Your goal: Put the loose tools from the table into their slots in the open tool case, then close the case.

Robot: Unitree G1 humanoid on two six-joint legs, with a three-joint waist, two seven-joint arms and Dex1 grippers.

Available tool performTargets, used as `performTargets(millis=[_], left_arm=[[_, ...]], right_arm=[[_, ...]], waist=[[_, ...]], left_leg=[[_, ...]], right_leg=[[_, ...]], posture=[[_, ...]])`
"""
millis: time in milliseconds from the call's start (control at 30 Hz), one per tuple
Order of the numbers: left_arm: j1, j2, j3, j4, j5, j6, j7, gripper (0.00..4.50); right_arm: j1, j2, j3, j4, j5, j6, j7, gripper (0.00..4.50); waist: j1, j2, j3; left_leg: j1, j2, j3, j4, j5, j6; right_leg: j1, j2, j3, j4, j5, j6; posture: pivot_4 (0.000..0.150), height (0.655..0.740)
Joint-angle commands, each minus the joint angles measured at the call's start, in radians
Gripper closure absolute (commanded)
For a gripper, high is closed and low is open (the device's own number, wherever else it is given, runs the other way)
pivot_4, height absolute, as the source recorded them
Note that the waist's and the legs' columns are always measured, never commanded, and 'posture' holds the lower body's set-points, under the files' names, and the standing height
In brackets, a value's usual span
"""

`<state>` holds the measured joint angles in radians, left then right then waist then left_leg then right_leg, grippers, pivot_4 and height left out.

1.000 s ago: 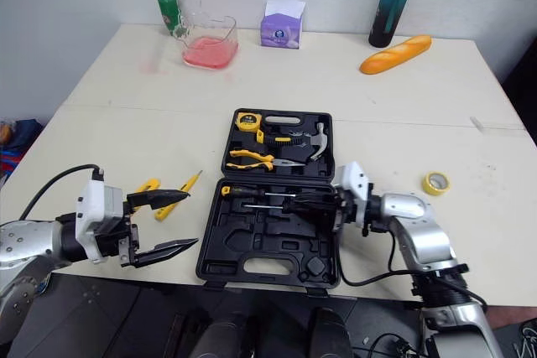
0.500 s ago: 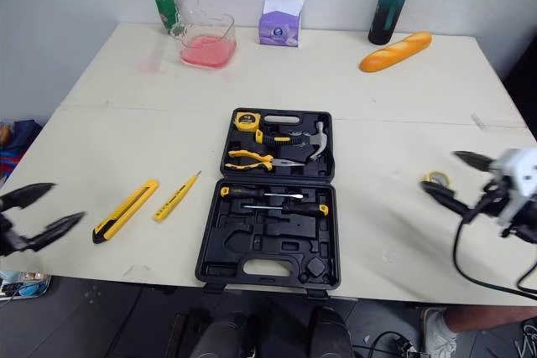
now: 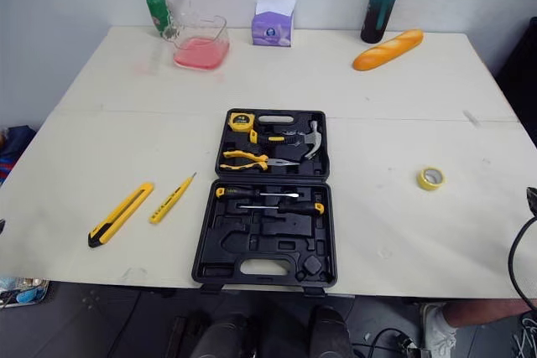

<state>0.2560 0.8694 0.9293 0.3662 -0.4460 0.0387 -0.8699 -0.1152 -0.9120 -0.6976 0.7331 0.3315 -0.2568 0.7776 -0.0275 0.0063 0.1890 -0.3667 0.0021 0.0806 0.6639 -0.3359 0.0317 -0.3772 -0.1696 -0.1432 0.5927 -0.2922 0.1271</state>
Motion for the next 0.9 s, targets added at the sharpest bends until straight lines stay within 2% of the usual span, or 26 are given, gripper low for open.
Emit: performTargets(millis=[33, 133, 267, 467, 700, 900], left_arm=[[-0.012, 0.016, 0.003, -0.014, -0.001, -0.031, 0.006, 0.0], [-0.015, 0.006, -0.01, -0.052, -0.013, -0.024, 0.002, 0.0], [-0.003, -0.003, -0.011, -0.125, -0.04, 0.006, -0.005, 0.0], [0.053, 0.021, -0.024, -0.311, -0.098, 0.142, -0.061, 0.0], [0.093, 0.058, -0.05, -0.458, -0.117, 0.298, -0.1, 0.0], [0.082, 0.072, -0.096, -0.603, -0.189, 0.521, -0.065, 0.0]], right_arm=[[-0.038, -0.018, 0.029, 0.044, -0.016, -0.068, -0.003, 0.1], [-0.076, -0.004, 0.057, 0.062, 0.014, -0.103, 0.073, 0.1], [-0.111, 0.029, 0.076, -0.001, 0.103, -0.069, 0.221, 0.1], [-0.118, 0.024, 0.18, -0.26, 0.22, 0.208, 0.395, 0.1], [-0.162, 0.006, 0.281, -0.444, 0.225, 0.351, 0.455, 0.1], [-0.167, 0.102, 0.292, -0.647, 0.341, 0.371, 0.497, 0.1]], waist=[[-0.004, 0.0, 0.0], [-0.007, 0.002, 0.001], [-0.005, 0.002, 0.001], [-0.003, 0.002, 0.002], [0.0, 0.003, 0.002], [0.003, 0.003, 0.002]], left_leg=[[0.001, 0.001, 0.0, 0.0, 0.0, -0.001], [0.002, 0.002, 0.002, 0.0, 0.0, -0.001], [0.003, 0.004, 0.005, 0.0, 0.0, 0.0], [0.006, 0.004, 0.01, 0.0, -0.002, 0.001], [0.006, 0.007, 0.01, 0.0, -0.004, -0.001], [0.006, 0.008, 0.011, 0.0, -0.004, -0.002]], right_leg=[[0.0, 0.0, 0.0, 0.0, 0.0, 0.0], [0.0, 0.001, 0.003, 0.001, 0.0, -0.001], [0.0, 0.003, 0.005, 0.004, 0.0, -0.001], [0.0, 0.002, 0.01, 0.004, 0.0, -0.001], [-0.001, 0.004, 0.011, 0.004, 0.0, -0.002], [-0.001, 0.005, 0.012, 0.004, 0.0, -0.002]], posture=[[0.15, 0.74], [0.15, 0.74], [0.15, 0.74], [0.15, 0.74], [0.15, 0.74], [0.15, 0.74]])
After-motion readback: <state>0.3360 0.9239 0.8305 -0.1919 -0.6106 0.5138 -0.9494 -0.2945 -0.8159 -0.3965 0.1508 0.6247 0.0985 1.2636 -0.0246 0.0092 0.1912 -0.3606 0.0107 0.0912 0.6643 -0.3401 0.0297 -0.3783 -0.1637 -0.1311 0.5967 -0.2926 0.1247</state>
